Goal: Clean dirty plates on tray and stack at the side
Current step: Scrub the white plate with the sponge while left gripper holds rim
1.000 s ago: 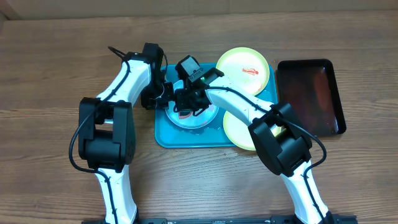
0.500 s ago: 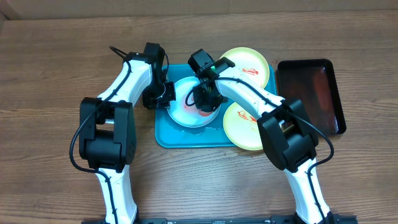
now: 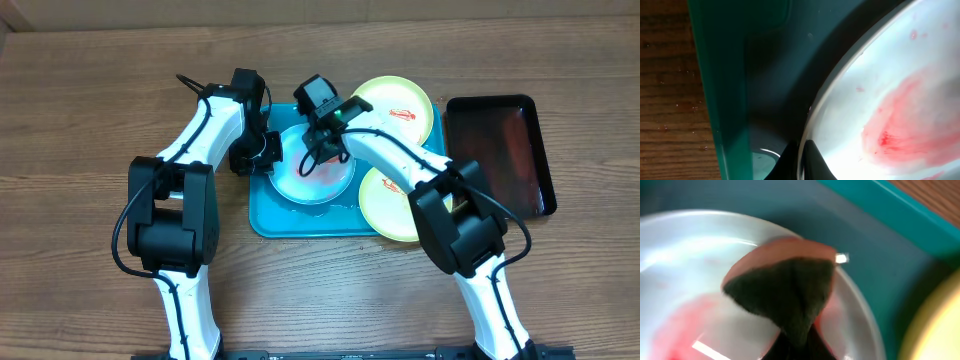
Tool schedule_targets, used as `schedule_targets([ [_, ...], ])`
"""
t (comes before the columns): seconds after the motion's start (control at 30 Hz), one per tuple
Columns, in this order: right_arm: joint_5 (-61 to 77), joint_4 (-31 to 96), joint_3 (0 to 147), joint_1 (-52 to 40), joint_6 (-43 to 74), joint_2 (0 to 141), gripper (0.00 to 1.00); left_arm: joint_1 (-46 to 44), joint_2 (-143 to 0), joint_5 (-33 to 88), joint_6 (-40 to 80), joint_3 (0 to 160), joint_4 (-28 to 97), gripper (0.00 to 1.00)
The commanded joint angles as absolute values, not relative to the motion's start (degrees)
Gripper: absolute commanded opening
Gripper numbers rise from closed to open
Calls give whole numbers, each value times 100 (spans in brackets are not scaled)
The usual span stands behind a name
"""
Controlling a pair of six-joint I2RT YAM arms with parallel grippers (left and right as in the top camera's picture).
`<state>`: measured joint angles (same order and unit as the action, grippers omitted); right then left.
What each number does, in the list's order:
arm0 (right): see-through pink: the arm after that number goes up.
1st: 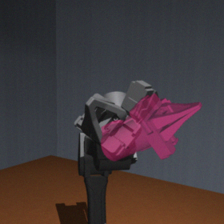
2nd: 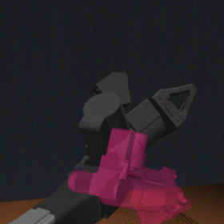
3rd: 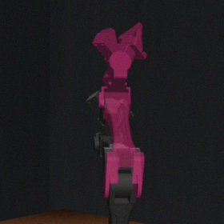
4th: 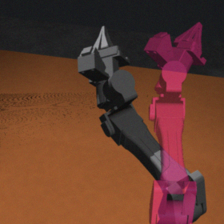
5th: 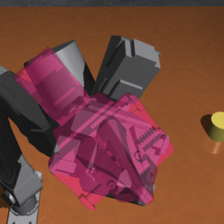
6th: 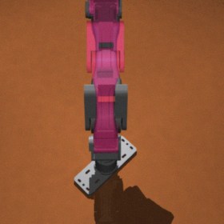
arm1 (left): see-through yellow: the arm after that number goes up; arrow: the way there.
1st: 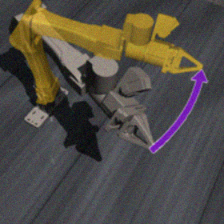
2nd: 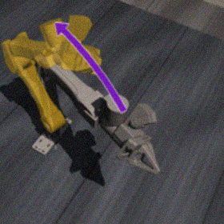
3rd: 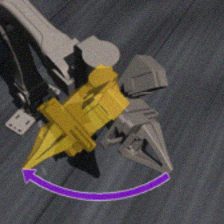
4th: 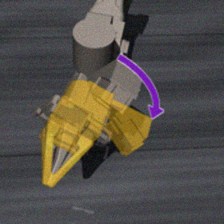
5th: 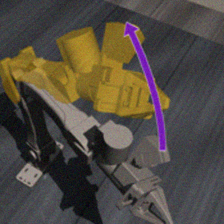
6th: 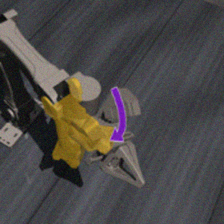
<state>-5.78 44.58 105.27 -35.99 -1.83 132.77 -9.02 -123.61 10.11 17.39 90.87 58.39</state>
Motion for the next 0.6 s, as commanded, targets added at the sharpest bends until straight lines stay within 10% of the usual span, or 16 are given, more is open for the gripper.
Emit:
schedule_targets([
  [0.0, 78, 4298, 10335, -3859, -604, 13375, 4, -869, -12523, 709, 1625, 8971, 5841, 4],
  [0.3, 696, 4698, 10158, -4016, -246, 13375, 4, -869, -12523, 709, 1623, 8971, 5841, 4],
  [0.57, 1776, 4764, 10206, -3863, 2460, 13375, 4, -864, -12523, 709, 1625, 8971, 5843, 4],
])
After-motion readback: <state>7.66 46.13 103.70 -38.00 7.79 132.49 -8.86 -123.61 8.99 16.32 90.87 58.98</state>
